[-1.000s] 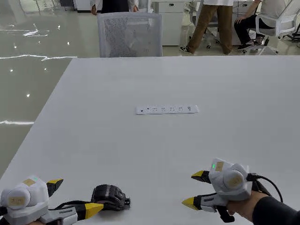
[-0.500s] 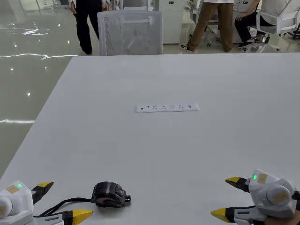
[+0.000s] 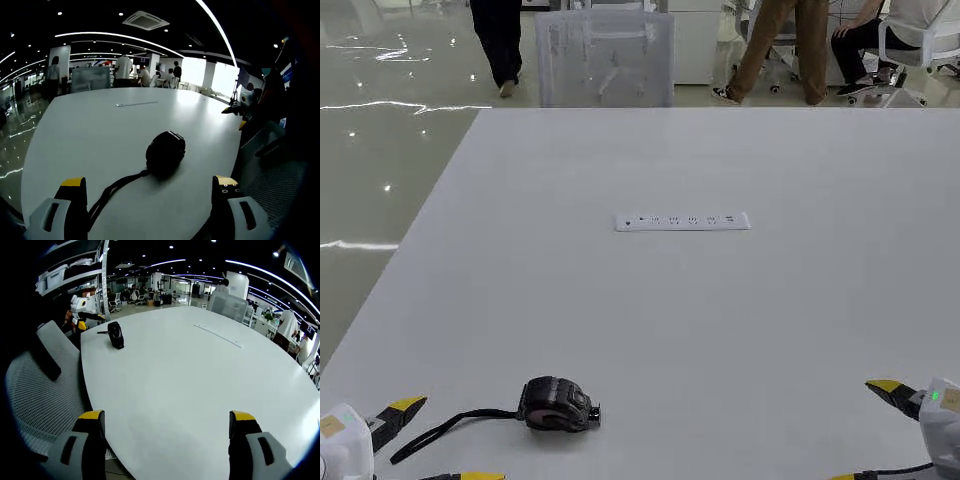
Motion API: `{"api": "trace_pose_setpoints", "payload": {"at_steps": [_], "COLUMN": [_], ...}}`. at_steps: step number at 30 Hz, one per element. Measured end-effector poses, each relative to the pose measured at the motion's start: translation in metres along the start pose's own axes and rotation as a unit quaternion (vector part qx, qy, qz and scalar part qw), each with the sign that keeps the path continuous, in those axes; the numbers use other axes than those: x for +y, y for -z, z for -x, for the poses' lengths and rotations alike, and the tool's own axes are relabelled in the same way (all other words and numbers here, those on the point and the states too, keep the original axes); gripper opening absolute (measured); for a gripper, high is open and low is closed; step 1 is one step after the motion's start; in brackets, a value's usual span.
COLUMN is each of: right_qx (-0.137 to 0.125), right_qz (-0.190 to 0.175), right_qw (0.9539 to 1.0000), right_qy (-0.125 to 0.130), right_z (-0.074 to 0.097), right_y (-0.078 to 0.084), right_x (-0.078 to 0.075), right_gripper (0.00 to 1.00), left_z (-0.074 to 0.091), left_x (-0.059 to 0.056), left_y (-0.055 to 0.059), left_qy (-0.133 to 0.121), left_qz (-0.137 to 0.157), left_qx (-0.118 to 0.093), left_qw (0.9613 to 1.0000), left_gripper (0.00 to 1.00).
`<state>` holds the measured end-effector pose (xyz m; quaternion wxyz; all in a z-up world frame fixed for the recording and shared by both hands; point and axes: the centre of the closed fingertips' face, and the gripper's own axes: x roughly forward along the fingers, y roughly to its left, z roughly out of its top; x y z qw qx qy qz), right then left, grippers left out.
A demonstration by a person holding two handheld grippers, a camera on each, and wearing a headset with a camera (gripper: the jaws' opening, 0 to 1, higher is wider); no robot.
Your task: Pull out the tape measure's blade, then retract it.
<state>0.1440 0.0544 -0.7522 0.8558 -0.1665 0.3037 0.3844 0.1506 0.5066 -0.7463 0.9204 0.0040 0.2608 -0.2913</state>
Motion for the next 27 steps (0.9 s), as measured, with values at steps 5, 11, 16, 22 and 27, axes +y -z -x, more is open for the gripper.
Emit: {"api": "trace_pose_setpoints", "payload": {"at_steps": [5, 11, 16, 22, 27], "right_qx": [0.010, 0.004, 0.005, 0.006, 0.006], "right_qz": [0.005, -0.004, -0.001, -0.011, -0.008], "right_qw": [0.9999, 0.9999, 1.0000, 0.9999, 0.9999], "right_qy": [0.005, 0.012, 0.008, 0.010, 0.013], "right_z": [0.0026, 0.0066, 0.0065, 0.0053, 0.0048], "right_y": [0.0079, 0.0070, 0.0070, 0.0107, 0.0102], "right_x": [-0.0025, -0.0069, -0.0040, -0.0053, -0.0048], "right_gripper": [1.00, 1.00, 1.00, 1.00, 1.00], "left_z": [0.0024, 0.0017, 0.0022, 0.0036, 0.0050], "left_x": [0.0007, 0.0019, 0.0029, 0.0036, 0.0076], "left_y": [-0.0046, -0.0010, -0.0014, 0.0003, -0.0029], "left_qy": [-0.001, -0.010, -0.012, -0.009, -0.013], "left_qz": [-0.005, -0.017, -0.015, -0.017, -0.015], "left_qx": [-0.001, 0.009, 0.001, 0.007, 0.002], "left_qw": [1.0000, 0.9998, 0.9998, 0.9998, 0.9998], "left_gripper": [1.00, 1.00, 1.00, 1.00, 1.00]}}
